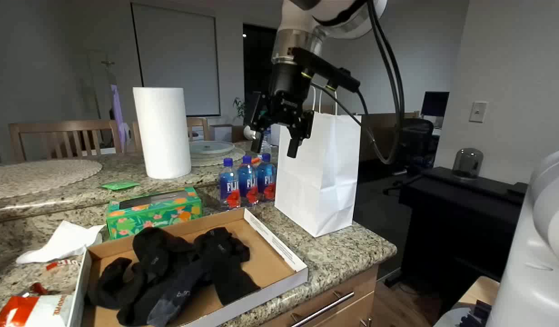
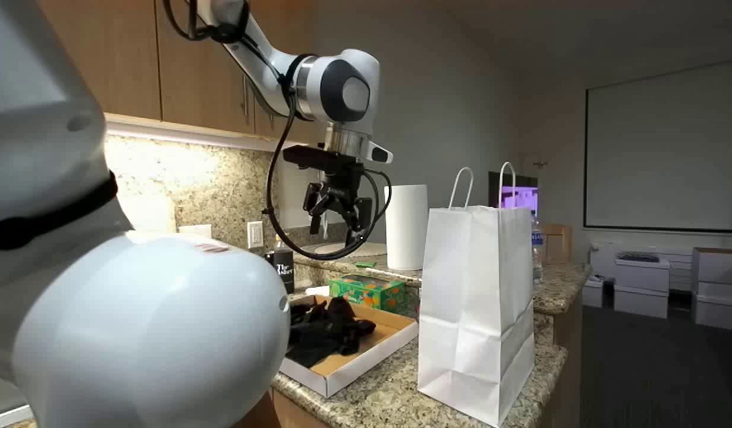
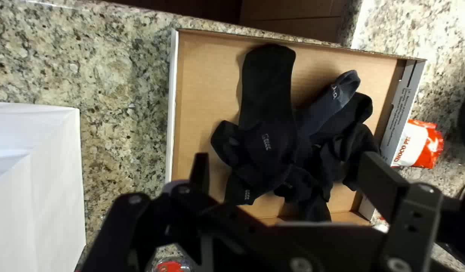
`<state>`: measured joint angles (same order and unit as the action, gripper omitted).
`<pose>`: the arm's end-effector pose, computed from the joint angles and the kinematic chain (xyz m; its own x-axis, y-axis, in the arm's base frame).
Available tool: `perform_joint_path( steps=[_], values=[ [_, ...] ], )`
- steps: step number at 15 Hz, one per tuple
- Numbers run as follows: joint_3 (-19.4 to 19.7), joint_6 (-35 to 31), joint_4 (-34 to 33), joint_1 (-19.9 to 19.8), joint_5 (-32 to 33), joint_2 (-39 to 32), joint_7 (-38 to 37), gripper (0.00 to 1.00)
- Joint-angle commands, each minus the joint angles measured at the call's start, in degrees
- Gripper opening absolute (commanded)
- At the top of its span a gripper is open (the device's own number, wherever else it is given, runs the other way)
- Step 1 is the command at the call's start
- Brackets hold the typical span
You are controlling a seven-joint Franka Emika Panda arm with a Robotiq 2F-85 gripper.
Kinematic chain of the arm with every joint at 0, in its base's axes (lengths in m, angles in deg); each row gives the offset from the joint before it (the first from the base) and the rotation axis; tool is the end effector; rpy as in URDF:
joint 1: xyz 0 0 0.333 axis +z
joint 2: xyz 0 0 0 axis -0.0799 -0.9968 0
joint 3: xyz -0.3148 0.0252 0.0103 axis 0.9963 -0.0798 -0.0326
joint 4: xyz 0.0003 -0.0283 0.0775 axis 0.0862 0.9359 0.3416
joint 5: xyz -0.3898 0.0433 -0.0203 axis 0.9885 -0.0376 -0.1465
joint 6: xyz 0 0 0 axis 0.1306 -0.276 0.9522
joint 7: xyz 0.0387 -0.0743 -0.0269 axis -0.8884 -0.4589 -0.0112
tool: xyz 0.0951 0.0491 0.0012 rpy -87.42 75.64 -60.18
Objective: Pick up the socks and put them in the paper bag
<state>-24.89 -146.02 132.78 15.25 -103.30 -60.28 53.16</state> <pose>0.3876 0.1288 0.4836 0.9983 0.0527 0.0229 0.0567 -0.9672 -0.2477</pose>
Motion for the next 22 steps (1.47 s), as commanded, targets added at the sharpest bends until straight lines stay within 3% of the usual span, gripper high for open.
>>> perform_joint_path(
  steps=[1, 15, 19, 22],
  values=[
    [-0.6, 0.2, -0.1, -0.7, -0.3, 0.0, 0.3, 1.00],
    [-0.6, 0.2, -0.1, -0.7, -0.3, 0.0, 0.3, 1.00],
    [-5.5, -5.3, -2.0, 0.3, -0.3, -3.9, -4.9, 1.00],
    [-12.1, -17.2, -2.7, -0.2, 2.2, -7.4, -15.3, 1.00]
  ],
)
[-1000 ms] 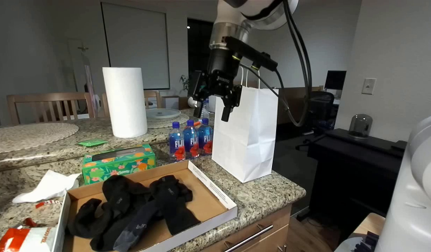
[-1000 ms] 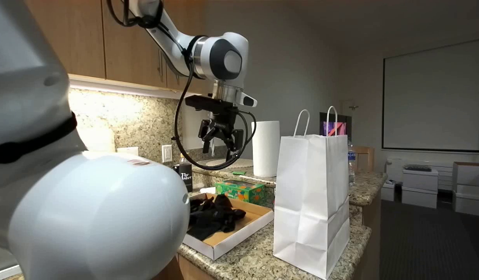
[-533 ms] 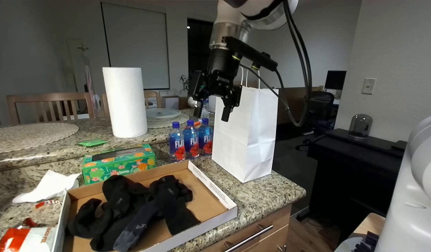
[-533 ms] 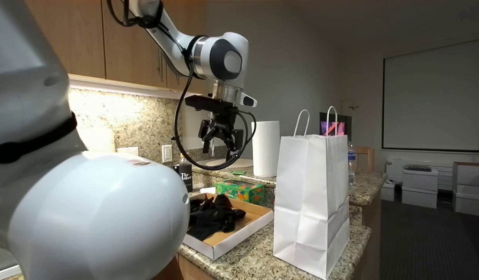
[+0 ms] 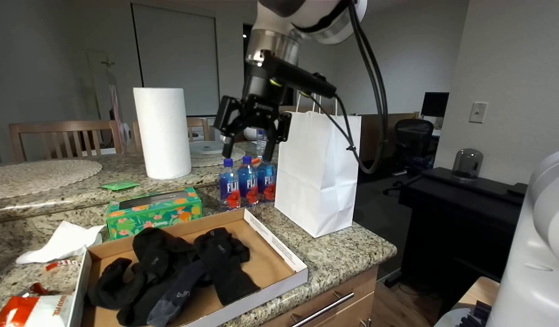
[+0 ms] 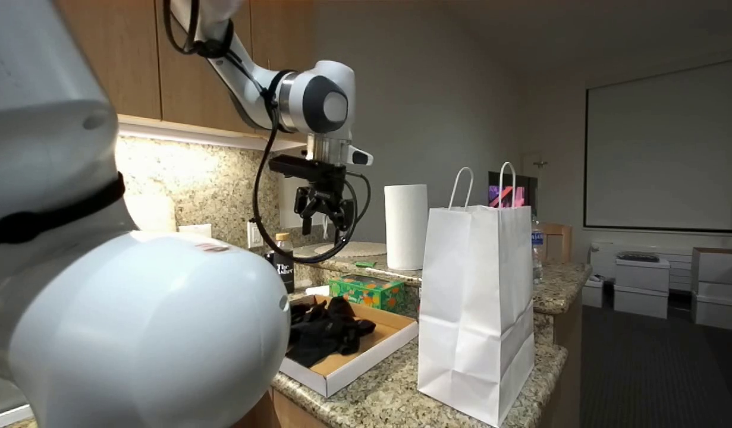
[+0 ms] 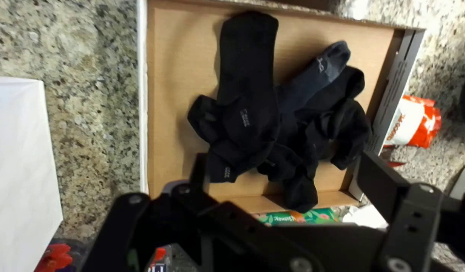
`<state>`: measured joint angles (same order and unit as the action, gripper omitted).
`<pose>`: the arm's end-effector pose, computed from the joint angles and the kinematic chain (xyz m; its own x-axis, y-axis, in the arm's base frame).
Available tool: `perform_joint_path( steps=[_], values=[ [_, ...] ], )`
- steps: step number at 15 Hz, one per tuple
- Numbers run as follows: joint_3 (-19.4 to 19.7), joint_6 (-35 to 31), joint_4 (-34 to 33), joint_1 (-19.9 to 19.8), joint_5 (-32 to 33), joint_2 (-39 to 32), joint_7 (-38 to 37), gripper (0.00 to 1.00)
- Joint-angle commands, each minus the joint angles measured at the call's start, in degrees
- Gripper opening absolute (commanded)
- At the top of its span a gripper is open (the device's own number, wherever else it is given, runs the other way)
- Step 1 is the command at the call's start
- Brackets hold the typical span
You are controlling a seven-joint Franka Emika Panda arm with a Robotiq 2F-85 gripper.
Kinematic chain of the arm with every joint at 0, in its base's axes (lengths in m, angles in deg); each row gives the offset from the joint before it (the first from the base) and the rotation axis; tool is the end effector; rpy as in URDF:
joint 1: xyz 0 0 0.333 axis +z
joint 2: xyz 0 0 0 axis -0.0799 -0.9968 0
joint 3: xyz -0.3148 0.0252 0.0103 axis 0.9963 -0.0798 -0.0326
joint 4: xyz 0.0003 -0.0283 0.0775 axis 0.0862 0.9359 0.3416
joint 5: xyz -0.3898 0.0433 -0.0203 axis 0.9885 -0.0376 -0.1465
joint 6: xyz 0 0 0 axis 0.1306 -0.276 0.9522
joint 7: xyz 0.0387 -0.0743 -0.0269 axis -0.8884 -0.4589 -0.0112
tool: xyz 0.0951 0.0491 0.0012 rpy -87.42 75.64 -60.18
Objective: Pick up the socks and put them in the paper bag
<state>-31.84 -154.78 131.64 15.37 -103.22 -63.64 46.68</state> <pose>0.3957 0.1830 0.4793 0.9933 0.0237 0.1130 0.0483 -0.9742 -0.2206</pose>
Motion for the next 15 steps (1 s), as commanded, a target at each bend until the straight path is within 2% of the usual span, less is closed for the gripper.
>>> perform_joint_path(
  steps=[1, 3, 6, 9, 15],
  values=[
    [-7.0, -11.3, -2.0, -0.7, 4.0, -5.5, -12.0, 1.00],
    [-10.2, -13.8, -3.5, -1.5, 8.9, -9.3, -18.4, 1.00],
    [-12.1, -10.5, -5.9, -1.8, 16.6, -16.0, -25.9, 1.00],
    [-10.9, -7.5, -8.0, -0.2, 21.4, -23.0, -29.7, 1.00],
    [-6.8, -14.9, -10.7, 4.4, 24.8, -33.3, -33.8, 1.00]
  ],
)
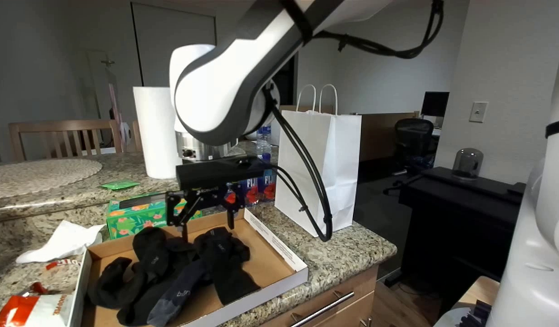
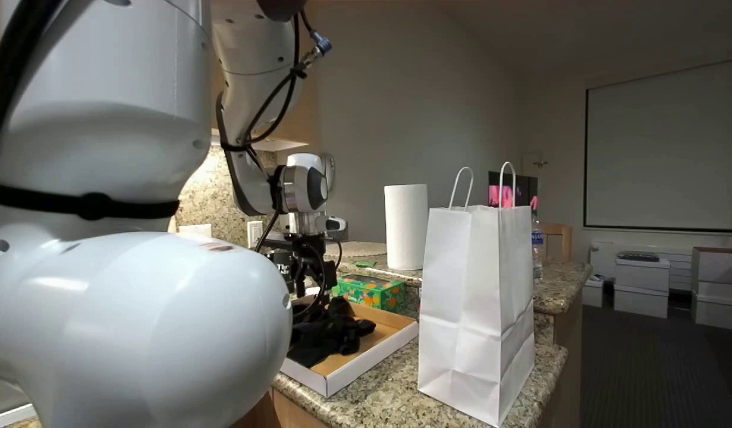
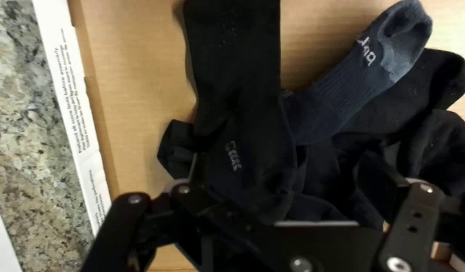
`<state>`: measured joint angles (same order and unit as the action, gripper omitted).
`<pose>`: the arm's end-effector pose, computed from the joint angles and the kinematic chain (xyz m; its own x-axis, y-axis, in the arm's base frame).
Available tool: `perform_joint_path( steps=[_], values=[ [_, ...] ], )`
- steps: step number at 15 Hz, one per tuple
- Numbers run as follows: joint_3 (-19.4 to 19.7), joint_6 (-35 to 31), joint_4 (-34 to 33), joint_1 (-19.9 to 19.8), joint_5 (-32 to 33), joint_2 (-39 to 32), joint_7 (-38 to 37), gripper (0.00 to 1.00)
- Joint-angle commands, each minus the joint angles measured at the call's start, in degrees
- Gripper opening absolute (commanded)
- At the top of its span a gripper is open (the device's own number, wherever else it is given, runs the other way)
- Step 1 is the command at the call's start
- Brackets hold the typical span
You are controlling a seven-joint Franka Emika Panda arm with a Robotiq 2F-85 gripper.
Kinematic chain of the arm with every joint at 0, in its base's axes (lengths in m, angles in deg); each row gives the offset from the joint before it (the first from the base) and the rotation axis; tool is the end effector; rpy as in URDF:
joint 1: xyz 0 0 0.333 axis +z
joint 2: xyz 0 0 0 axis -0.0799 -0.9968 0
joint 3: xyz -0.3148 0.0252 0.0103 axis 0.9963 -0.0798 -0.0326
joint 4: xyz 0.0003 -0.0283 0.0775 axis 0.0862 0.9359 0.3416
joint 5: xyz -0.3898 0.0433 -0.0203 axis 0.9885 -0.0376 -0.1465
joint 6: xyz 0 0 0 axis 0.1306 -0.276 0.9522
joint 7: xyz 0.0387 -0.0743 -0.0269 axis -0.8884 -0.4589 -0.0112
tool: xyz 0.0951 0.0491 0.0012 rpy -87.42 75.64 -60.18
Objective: Pick up the socks and put them in the paper bag
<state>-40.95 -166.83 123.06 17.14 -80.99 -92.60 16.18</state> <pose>0.4421 0.2913 0.3294 0.9952 -0.0881 0.0433 -0.0882 -0.9961 -0.0001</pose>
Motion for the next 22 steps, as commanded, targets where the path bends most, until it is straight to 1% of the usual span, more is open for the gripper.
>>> perform_joint_path(
  steps=[1, 5, 8, 11, 12, 13, 17, 22],
  values=[
    [3.1, -2.8, -3.1, 3.6, 2.8, -5.9, -3.1, 1.00],
    [6.7, -0.7, -6.0, 7.2, 6.0, -11.0, -5.1, 1.00],
    [8.3, -0.4, -7.2, 8.5, 4.3, -14.1, -3.8, 1.00],
    [9.8, -0.5, -8.0, 9.5, 3.7, -16.8, -4.0, 1.00],
    [10.1, -0.5, -8.3, 9.6, 3.2, -17.2, -3.8, 0.75],
    [10.4, -0.4, -8.5, 9.8, 3.0, -17.3, -3.8, 0.74],
    [11.0, -0.9, -8.1, 9.8, 2.8, -15.7, -4.2, 0.48],
    [11.5, 0.9, -7.9, 9.7, 2.7, -14.7, -4.4, 0.16]
  ],
)
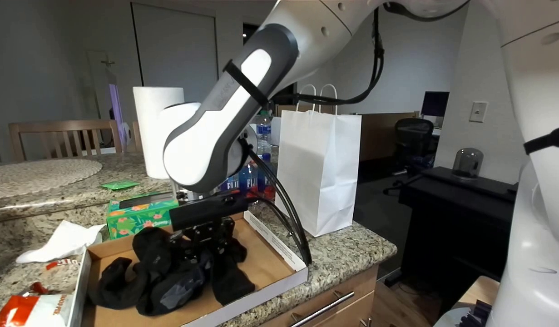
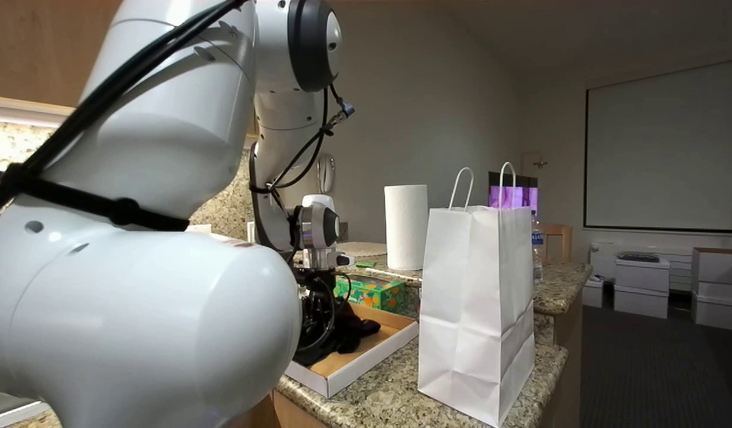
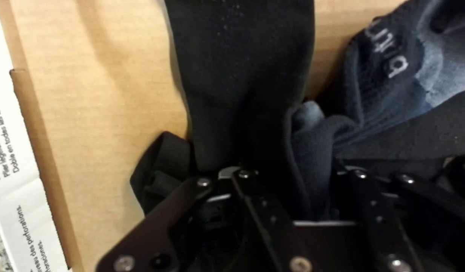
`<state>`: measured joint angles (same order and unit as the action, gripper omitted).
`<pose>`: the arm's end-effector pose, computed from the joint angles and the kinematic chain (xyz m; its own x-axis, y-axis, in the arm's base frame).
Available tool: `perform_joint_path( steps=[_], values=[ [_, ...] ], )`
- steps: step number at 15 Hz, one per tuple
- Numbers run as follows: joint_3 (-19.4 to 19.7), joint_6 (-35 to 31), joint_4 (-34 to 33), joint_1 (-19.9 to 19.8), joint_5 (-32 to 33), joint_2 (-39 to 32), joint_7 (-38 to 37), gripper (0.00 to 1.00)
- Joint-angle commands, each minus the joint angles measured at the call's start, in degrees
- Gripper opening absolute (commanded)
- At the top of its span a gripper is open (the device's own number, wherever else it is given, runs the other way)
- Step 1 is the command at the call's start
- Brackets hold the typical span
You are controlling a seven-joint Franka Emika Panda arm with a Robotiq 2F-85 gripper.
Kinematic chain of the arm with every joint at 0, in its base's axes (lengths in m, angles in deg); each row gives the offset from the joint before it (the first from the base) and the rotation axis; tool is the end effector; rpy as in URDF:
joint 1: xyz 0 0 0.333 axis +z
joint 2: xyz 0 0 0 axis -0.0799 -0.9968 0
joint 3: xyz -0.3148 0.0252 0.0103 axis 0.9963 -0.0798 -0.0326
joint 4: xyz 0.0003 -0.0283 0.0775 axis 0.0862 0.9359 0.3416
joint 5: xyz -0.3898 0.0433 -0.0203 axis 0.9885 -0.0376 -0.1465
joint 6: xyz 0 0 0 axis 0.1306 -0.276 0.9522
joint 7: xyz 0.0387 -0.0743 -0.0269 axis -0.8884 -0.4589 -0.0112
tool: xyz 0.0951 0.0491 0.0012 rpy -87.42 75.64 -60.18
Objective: Pick up the socks and put them in the paper bag
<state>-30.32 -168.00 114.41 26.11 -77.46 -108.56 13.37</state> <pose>0.4846 0.2993 0.2389 0.9917 -0.1237 -0.0341 -0.1212 -0.9903 0.0686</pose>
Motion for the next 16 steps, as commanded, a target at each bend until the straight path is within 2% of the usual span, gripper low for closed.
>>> perform_joint_path(
  steps=[1, 4, 6, 8, 16],
  values=[
    [0.8, 3.1, 0.6, 0.7, -0.9, 1.6, -1.4, 0.11],
    [0.6, 5.6, 0.5, 0.5, -0.9, 3.1, -1.1, 0.13],
    [0.1, 7.7, 0.5, -0.1, -1.6, 4.9, 0.1, 0.11],
    [-0.9, 9.7, 0.1, -0.9, -3.7, 7.1, 2.5, 0.12],
    [-2.9, 18.1, -3.1, -2.1, -6.1, 22.6, 7.5, 0.12]
  ],
)
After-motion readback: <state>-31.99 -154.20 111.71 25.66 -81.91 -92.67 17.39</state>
